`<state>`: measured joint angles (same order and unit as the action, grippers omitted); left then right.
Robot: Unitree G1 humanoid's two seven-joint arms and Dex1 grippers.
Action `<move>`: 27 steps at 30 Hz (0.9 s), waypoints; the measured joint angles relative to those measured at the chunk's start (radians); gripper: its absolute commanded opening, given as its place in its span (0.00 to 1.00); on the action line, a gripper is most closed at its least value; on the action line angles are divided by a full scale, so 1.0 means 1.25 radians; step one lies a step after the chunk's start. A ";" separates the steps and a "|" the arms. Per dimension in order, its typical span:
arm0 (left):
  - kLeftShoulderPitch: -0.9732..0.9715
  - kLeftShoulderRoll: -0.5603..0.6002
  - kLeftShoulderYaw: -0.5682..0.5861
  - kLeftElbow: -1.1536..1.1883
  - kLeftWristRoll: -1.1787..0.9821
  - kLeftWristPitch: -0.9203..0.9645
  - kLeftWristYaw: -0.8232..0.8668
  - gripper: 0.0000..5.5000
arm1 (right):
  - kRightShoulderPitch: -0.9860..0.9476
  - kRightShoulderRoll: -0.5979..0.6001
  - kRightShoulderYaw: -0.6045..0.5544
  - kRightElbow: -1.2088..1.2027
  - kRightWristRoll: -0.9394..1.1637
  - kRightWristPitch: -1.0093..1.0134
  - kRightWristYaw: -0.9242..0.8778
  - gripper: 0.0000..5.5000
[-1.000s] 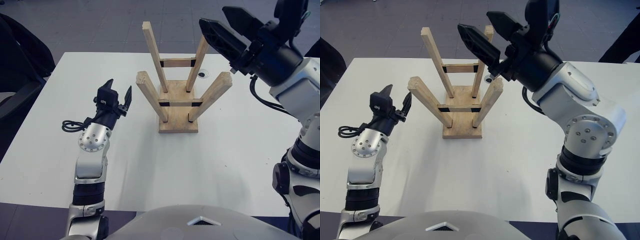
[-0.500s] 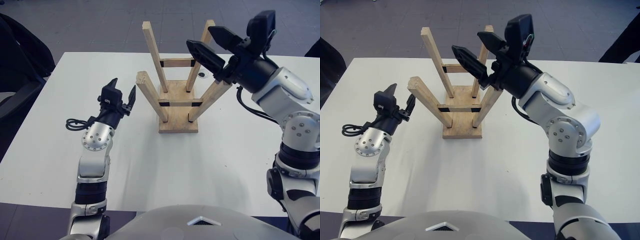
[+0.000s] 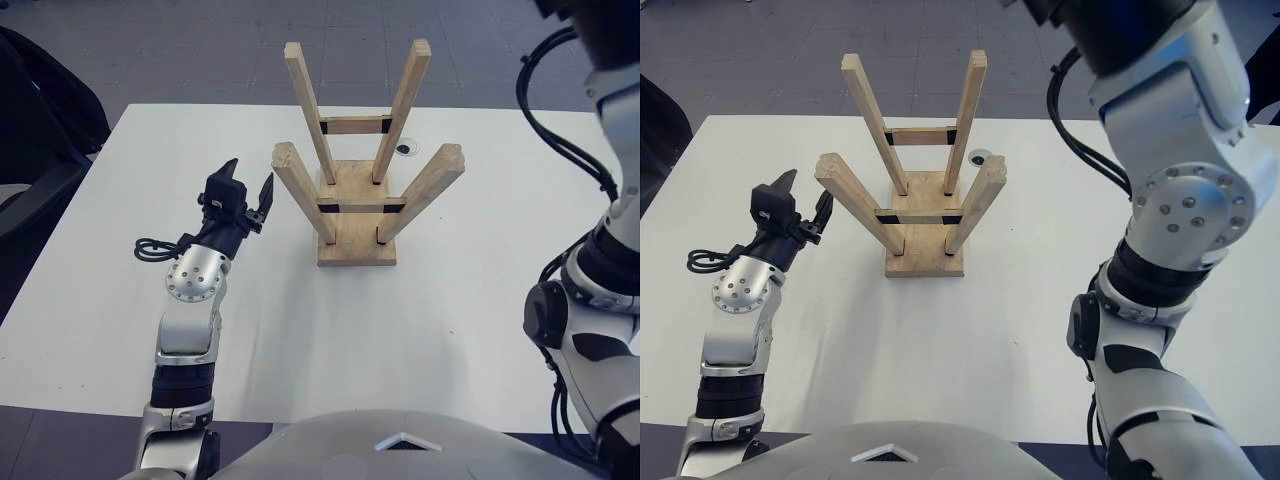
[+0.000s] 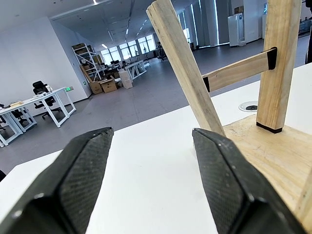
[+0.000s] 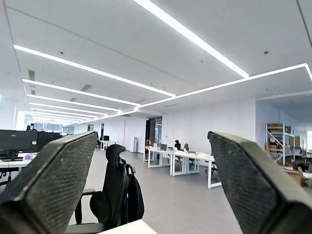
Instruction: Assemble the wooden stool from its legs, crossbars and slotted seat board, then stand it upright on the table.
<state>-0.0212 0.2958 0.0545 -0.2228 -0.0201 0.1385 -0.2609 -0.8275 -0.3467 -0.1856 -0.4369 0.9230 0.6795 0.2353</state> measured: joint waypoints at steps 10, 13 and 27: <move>-0.007 -0.005 -0.002 0.024 0.003 -0.008 0.009 0.55 | 0.263 -0.032 0.255 0.093 -0.184 -0.152 0.241 0.76; -0.007 -0.013 -0.013 0.026 0.004 -0.009 0.009 0.55 | 0.245 -0.005 0.199 0.078 -0.103 -0.067 0.188 0.76; 0.004 -0.017 -0.014 0.031 0.004 -0.011 0.011 0.55 | 0.018 -0.024 -0.036 0.021 0.147 0.023 -0.016 0.76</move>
<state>-0.0162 0.2740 0.0367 -0.1836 -0.0154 0.1246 -0.2477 -0.8045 -0.3764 -0.2305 -0.4112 1.1067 0.7085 0.2157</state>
